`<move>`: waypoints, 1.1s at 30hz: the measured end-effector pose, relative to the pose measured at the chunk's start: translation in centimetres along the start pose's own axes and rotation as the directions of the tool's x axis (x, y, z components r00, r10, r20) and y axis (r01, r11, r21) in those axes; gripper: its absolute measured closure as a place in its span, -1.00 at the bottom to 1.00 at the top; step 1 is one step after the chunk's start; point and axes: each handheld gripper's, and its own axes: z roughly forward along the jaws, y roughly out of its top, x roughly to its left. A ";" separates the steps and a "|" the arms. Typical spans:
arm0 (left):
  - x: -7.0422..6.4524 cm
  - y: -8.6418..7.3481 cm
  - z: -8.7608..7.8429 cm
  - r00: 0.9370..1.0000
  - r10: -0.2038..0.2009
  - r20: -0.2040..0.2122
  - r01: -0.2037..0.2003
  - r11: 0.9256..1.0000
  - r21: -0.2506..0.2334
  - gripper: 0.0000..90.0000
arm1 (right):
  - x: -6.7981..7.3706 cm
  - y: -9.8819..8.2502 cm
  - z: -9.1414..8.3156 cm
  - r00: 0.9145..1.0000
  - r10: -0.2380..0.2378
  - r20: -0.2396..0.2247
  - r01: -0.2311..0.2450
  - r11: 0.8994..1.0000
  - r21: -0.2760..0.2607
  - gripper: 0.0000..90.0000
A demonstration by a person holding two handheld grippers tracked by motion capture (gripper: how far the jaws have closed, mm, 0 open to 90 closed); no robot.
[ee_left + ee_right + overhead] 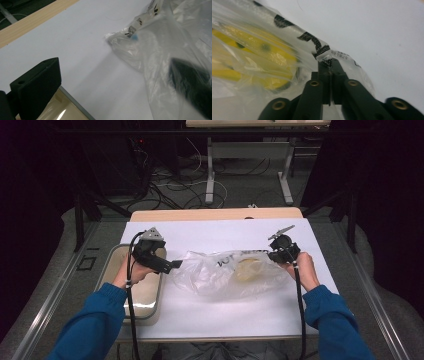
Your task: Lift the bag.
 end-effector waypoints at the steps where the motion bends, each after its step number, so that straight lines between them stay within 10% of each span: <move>1: -0.4 0.2 0.2 1.000 0.000 0.018 0.000 1.000 0.001 -1.00 | 0.3 0.1 -0.8 0.999 -0.013 -0.049 0.012 1.000 -0.022 0.79; 9: -3.5 2.6 1.6 0.987 0.139 0.085 -0.142 0.990 0.027 -1.00 | 2.4 1.3 -2.6 0.995 -0.081 -0.063 0.072 0.989 -0.133 1.00; 16: -3.0 4.4 1.9 0.998 -0.013 -0.056 0.010 0.999 -0.046 -1.00 | 3.2 1.1 -1.8 0.992 -0.083 -0.092 0.074 0.992 -0.103 1.00; 21: -1.7 4.1 1.4 0.974 -0.144 -0.176 0.127 0.986 -0.107 -1.00 | 3.6 0.2 -1.7 0.988 -0.094 -0.124 0.086 0.994 -0.068 0.88; 27: -0.8 3.3 0.5 0.960 -0.159 -0.233 0.143 0.986 -0.084 -1.00 | 3.4 -0.1 -3.2 0.981 -0.068 -0.185 0.051 0.994 -0.095 -0.31; 33: -0.2 2.0 -1.0 0.958 -0.146 -0.249 0.139 0.989 -0.044 -1.00 | 2.3 -0.5 -7.5 0.976 -0.057 -0.209 0.012 0.977 -0.214 -0.73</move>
